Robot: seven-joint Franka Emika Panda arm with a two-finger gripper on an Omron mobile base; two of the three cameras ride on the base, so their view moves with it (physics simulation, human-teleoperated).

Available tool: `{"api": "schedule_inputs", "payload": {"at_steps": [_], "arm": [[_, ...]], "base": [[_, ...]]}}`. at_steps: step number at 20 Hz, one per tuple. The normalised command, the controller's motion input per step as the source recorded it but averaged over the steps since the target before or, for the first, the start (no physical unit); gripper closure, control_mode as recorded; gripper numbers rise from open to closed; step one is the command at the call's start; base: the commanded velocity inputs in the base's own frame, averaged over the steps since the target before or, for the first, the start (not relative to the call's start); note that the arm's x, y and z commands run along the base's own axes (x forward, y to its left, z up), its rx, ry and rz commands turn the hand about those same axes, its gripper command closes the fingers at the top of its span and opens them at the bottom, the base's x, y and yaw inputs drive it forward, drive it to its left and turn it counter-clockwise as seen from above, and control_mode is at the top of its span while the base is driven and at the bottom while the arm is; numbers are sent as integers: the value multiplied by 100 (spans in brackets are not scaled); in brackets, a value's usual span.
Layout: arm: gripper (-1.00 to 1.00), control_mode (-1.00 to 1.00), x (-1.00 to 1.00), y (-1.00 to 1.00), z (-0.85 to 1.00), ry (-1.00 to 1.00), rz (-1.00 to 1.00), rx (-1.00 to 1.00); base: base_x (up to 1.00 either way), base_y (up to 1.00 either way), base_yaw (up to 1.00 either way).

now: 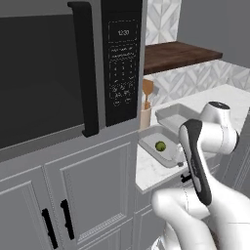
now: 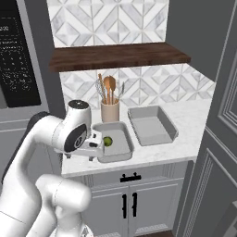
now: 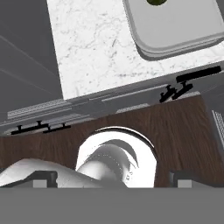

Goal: Place one lime and one chicken drumstick in each tupperware on the nearby counter, to pack two identical lunches.

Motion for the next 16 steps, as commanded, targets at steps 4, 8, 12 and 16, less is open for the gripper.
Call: {"api": "schedule_inputs", "payload": {"at_steps": [4,8,12,16], "arm": [[-100,-100,-1,3,13,-9,-32,-2],[-100,-100,-18,3,0,-8,-12,-1],[-100,-100,0,0,0,0,0,0],[-100,100,0,0,0,0,0,0]], "base": [[0,0,0],[0,0,0],[0,0,0],[-38,0,0]]}}
